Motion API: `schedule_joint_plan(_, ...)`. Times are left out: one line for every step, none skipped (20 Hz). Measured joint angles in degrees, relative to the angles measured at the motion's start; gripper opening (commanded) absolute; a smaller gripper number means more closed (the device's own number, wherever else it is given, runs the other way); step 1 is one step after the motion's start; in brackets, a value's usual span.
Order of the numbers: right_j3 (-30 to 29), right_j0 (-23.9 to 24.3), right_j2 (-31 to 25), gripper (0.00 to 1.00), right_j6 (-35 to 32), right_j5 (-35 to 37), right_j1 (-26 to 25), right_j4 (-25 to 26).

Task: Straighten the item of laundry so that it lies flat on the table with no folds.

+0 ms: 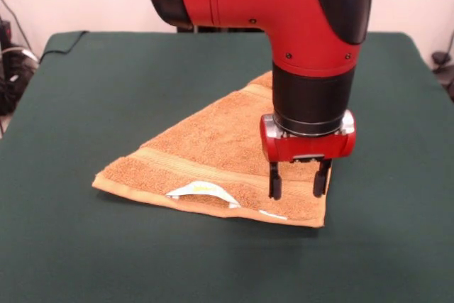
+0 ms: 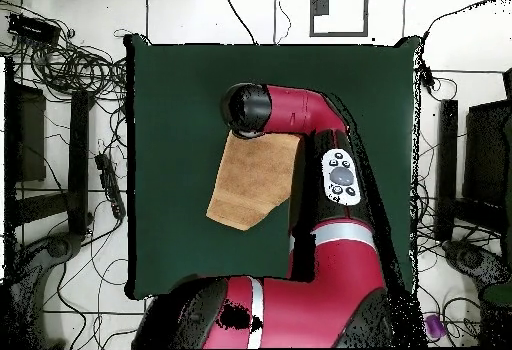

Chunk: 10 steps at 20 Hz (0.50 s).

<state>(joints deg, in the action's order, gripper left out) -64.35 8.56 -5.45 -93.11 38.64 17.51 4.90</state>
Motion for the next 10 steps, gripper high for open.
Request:
schedule_joint_plan(0.00, -0.11, 0.00, 1.00, 0.00, 0.00, -0.14, -0.01)
schedule_joint_plan(0.00, -0.22, -0.01, 1.00, 0.00, 0.00, -0.28, -0.01)
schedule_joint_plan(-0.01, -0.59, -0.02, 1.00, 0.00, 0.00, -0.74, -0.01)
schedule_joint_plan(-0.01, -0.71, -0.02, 1.00, 0.00, 0.00, -0.88, -0.01)
schedule_joint_plan(0.00, -0.93, -0.02, 1.00, 0.00, 0.00, -1.16, -0.02)
schedule_joint_plan(-0.01, -1.12, -0.02, 1.00, 0.00, 0.00, -1.40, -0.02)
schedule_joint_plan(0.00, -1.27, -0.02, 1.00, 0.00, 0.00, -1.59, -0.02)
schedule_joint_plan(0.00, -1.34, -0.02, 1.00, 0.00, 0.00, -1.68, -0.02)
schedule_joint_plan(0.00, -1.73, -0.02, 1.00, 0.00, 0.00, -2.06, -0.02)
schedule_joint_plan(0.00, -1.91, -0.02, 1.00, 0.00, 0.00, -2.22, -0.04)
